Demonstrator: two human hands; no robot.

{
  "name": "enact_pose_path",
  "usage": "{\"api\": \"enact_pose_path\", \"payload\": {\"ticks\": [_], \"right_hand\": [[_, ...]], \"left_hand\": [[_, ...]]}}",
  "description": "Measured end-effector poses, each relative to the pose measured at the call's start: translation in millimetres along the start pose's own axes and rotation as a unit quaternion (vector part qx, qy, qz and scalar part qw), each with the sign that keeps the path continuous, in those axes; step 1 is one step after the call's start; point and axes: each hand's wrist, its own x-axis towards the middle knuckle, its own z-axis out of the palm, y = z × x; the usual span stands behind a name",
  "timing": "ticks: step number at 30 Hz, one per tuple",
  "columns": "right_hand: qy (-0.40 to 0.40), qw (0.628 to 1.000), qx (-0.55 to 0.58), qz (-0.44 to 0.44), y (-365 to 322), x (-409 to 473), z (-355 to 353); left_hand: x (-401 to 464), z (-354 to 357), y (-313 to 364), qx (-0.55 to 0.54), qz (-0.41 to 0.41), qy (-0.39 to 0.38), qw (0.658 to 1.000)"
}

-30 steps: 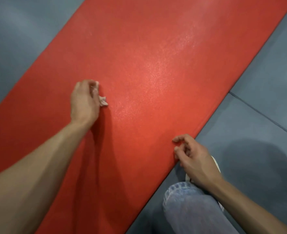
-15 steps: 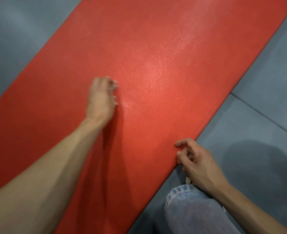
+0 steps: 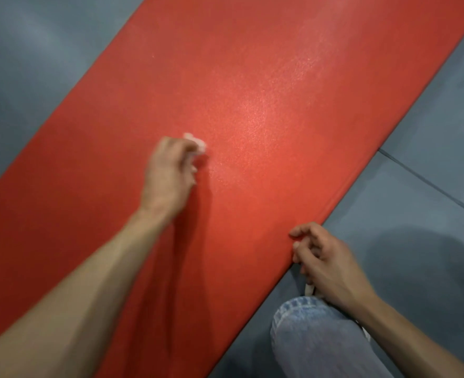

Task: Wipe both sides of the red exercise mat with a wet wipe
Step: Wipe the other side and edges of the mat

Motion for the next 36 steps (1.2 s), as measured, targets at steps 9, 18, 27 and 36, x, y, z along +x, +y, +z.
{"api": "enact_pose_path", "payload": {"ticks": [9,18,27,36], "right_hand": [[0.003,1.000,0.002,-0.012,-5,-2,6],[0.006,1.000,0.016,-0.013,4,-6,-1],[0.155,0.978,0.142,0.010,-2,-7,0],[0.193,0.973,0.122,-0.020,-8,-9,-12]], "left_hand": [[-75,49,44,0.002,0.073,-0.116,0.991],[-10,22,-13,0.000,-0.042,0.035,0.998],[-96,101,112,-0.012,0.078,-0.171,0.982],[-45,61,105,-0.185,-0.085,-0.086,0.975]]}}
